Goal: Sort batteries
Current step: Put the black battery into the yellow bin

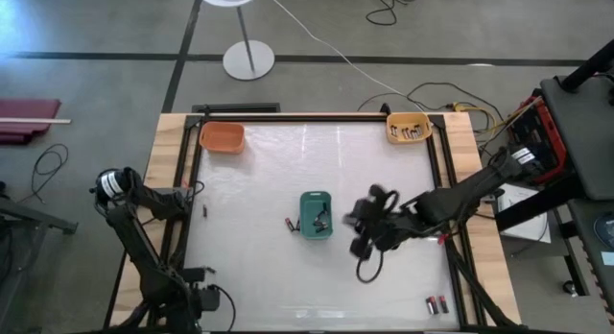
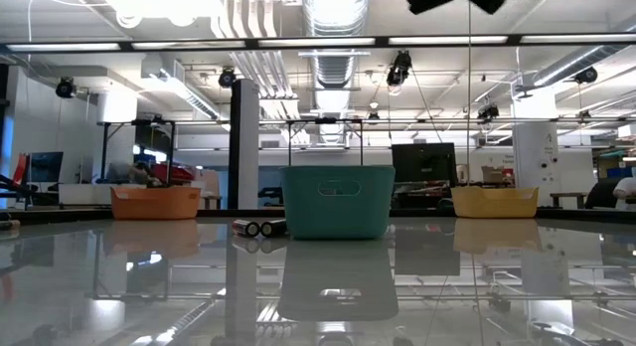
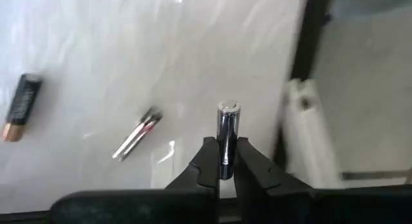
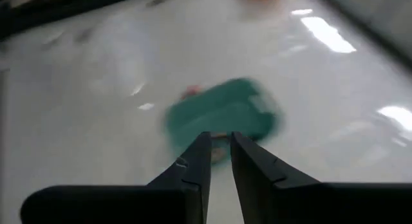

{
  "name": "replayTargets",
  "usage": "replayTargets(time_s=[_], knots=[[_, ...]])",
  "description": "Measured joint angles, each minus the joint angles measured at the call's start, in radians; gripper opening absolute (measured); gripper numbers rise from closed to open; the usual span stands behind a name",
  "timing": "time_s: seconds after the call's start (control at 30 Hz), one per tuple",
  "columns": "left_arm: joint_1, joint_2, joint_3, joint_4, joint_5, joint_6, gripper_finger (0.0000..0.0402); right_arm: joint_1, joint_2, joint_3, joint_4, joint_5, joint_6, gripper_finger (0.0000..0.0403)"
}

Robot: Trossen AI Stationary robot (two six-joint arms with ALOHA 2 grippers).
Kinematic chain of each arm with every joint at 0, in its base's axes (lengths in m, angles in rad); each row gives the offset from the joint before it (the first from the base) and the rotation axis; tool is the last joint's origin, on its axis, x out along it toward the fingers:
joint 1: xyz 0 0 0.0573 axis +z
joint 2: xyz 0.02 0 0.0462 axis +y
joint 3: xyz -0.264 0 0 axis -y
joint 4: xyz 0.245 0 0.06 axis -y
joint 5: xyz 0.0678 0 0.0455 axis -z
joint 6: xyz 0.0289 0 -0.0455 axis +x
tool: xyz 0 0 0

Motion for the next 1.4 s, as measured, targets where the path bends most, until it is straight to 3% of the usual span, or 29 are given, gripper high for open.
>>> replayTargets(time_s=[0.1,0.3,0.47,0.63,0.8,1.0,1.23,1.4], knots=[[0.017,-0.003,0.087,-0.022,-0.069,0.004,0.0004,-0.001,0.061,0.001,0.139,-0.129,-0.106,0.0048],[0.153,-0.027,0.233,-0.175,-0.387,0.128,0.0004,-0.024,0.173,0.033,0.289,-0.215,-0.281,0.0056],[0.321,-0.097,0.242,-0.226,-0.557,0.285,0.0003,-0.031,0.208,0.129,0.354,-0.199,-0.395,0.0065],[0.469,-0.149,0.252,-0.179,-0.691,0.465,0.0003,-0.025,0.216,0.183,0.388,-0.109,-0.479,0.0077],[0.570,-0.170,0.317,-0.056,-0.729,0.688,0.0008,-0.026,0.202,0.187,0.563,-0.061,-0.569,0.0099],[0.633,-0.175,0.491,-0.018,-0.772,0.916,0.0009,-0.037,0.141,0.187,0.711,-0.057,-0.707,0.0134],[0.639,-0.176,0.639,0.117,-0.774,1.084,0.0010,-0.048,0.072,0.188,0.905,-0.072,-0.849,0.0162],[0.642,-0.176,0.660,0.190,-0.774,1.137,0.0011,-0.067,0.077,0.188,1.008,-0.166,-0.847,0.0162]])
